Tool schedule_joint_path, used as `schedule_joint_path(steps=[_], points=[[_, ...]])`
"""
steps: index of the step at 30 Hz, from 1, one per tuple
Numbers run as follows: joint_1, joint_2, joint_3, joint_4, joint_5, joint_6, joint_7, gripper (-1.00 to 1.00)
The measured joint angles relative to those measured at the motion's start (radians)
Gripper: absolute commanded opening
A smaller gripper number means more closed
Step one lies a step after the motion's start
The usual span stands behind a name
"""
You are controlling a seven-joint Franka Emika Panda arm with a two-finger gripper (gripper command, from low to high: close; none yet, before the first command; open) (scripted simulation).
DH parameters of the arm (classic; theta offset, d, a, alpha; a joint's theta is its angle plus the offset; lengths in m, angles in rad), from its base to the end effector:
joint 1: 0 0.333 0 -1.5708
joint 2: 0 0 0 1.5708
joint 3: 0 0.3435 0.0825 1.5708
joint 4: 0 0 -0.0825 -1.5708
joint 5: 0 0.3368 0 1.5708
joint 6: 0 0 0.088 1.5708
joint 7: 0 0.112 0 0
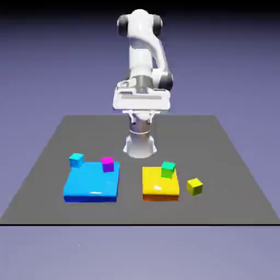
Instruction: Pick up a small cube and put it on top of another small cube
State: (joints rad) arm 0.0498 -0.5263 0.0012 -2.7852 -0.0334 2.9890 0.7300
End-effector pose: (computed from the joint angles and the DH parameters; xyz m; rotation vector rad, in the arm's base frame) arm 0.3510 0.0203 0.4965 -2.5759 0.8649 -0.9696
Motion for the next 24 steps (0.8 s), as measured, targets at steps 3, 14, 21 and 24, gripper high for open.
schedule_joint_path(steps=[3, 14, 21, 24], points=[[0.094, 0.109, 0.003, 0.062, -0.083, -0.119, -0.027, 0.0], [0.449, 0.507, 0.014, 0.288, -0.387, -0.557, -0.127, 0.0], [0.658, 0.761, 0.02, 0.433, -0.581, -0.836, -0.191, 0.0], [0.752, 0.87, 0.023, 0.494, -0.664, -0.956, -0.218, 0.0]])
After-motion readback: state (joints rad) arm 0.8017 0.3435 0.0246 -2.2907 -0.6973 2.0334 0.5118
